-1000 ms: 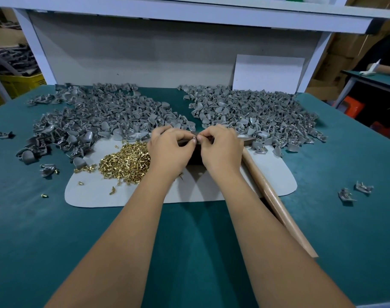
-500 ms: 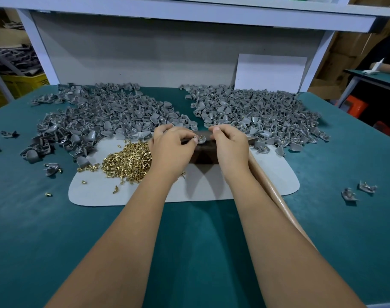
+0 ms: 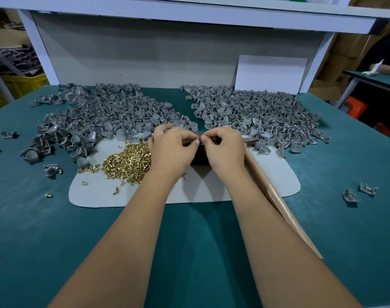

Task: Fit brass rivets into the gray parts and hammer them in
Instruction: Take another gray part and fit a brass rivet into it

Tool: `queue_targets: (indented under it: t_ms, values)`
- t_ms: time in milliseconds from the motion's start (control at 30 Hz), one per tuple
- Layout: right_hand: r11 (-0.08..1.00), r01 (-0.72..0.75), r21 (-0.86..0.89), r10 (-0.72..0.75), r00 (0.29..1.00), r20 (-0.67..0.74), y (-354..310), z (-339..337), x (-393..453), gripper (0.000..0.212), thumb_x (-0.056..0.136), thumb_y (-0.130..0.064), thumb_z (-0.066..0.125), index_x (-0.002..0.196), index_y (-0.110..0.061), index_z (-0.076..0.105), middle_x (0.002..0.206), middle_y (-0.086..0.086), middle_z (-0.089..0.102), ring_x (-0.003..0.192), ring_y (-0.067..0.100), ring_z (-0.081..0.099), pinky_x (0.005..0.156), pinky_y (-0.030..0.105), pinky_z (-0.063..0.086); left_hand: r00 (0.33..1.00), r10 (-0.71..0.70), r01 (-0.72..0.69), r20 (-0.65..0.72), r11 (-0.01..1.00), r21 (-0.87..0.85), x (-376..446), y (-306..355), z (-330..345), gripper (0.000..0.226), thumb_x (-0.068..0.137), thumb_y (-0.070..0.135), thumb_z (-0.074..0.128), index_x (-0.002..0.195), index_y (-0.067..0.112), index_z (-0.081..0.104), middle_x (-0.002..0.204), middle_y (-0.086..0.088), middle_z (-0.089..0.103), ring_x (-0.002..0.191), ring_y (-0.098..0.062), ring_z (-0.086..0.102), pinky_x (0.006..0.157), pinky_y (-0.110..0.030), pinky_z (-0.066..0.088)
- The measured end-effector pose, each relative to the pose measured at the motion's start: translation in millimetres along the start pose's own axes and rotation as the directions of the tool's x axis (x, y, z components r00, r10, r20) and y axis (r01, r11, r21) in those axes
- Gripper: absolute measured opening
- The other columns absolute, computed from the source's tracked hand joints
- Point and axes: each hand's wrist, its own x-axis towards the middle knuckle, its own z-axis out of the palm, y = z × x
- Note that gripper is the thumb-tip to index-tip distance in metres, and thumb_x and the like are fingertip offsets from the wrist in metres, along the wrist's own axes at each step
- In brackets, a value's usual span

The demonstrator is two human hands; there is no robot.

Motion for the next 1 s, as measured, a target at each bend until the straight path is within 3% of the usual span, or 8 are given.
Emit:
queue_targets:
  t_ms: [233, 333, 467, 767, 900, 1000]
  values:
    - [0.981, 0.09, -0.169, -0.099, 0.994, -0.044, -1.9, 4.3, 1.1, 0.013, 0.082, -0.016, 0.068, 0.071, -0.023, 0.066, 0.077, -0.013, 0.054, 0.094, 0.018, 0.056, 0.098, 0.042, 0.035, 0.999, -0.027, 0.027, -0.018, 0.999, -0.022, -0.2, -0.6, 3.6, 0.01, 0.09, 0.037, 0.066, 0.093, 0.037, 0.076, 0.113, 0.02, 0.069, 0.134, -0.018, 0.031, 0.105, -0.039, 0.018]
    - [0.971, 0.121, -0.205, -0.134, 0.99, -0.048, -0.5, 5.2, -0.2, 0.014, 0.083, -0.015, 0.066, 0.071, -0.024, 0.064, 0.078, -0.013, 0.054, 0.094, 0.017, 0.054, 0.085, 0.031, 0.027, 0.999, -0.028, 0.027, -0.027, 1.0, -0.014, -0.3, -1.0, 4.3, 0.01, 0.09, 0.037, 0.066, 0.094, 0.038, 0.076, 0.113, 0.02, 0.069, 0.134, -0.017, 0.031, 0.103, -0.039, 0.018]
    - [0.954, 0.155, -0.259, -0.167, 0.986, -0.025, 0.2, 5.1, -1.1, 0.01, 0.083, -0.015, 0.065, 0.075, -0.021, 0.066, 0.08, -0.011, 0.056, 0.093, 0.017, 0.053, 0.086, 0.033, 0.028, 0.999, -0.029, 0.029, -0.021, 1.0, -0.012, -0.7, -1.1, 3.6, 0.01, 0.09, 0.037, 0.066, 0.094, 0.038, 0.075, 0.113, 0.021, 0.068, 0.134, -0.017, 0.031, 0.1, -0.038, 0.017]
    - [0.974, 0.034, -0.226, -0.033, 0.999, 0.006, -9.2, 1.9, 0.0, 0.019, 0.085, -0.016, 0.063, 0.07, -0.026, 0.06, 0.077, -0.011, 0.053, 0.088, 0.018, 0.057, 0.092, 0.04, 0.042, 0.999, -0.038, 0.038, -0.014, 0.999, -0.026, -0.5, -0.1, 2.7, 0.01, 0.091, 0.037, 0.066, 0.094, 0.037, 0.076, 0.112, 0.021, 0.068, 0.135, -0.017, 0.03, 0.097, -0.035, 0.016]
    - [0.967, -0.005, -0.257, -0.001, 1.0, -0.02, -10.5, 2.9, 1.3, 0.021, 0.085, -0.019, 0.063, 0.068, -0.028, 0.057, 0.076, -0.011, 0.052, 0.081, 0.016, 0.055, 0.091, 0.04, 0.042, 0.999, -0.039, 0.039, -0.002, 0.999, -0.025, 1.1, -0.1, 1.7, 0.009, 0.09, 0.036, 0.067, 0.094, 0.037, 0.076, 0.11, 0.022, 0.068, 0.135, -0.016, 0.031, 0.099, -0.037, 0.017]
    - [0.975, 0.02, -0.222, -0.03, 0.999, -0.045, -5.3, 6.1, -3.1, 0.016, 0.087, -0.02, 0.061, 0.072, -0.027, 0.06, 0.08, -0.012, 0.054, 0.087, 0.014, 0.055, 0.086, 0.033, 0.035, 0.999, -0.038, 0.038, -0.011, 0.999, -0.027, -0.2, -0.8, 3.0, 0.009, 0.09, 0.037, 0.067, 0.093, 0.037, 0.075, 0.111, 0.022, 0.068, 0.135, -0.015, 0.031, 0.101, -0.037, 0.016]
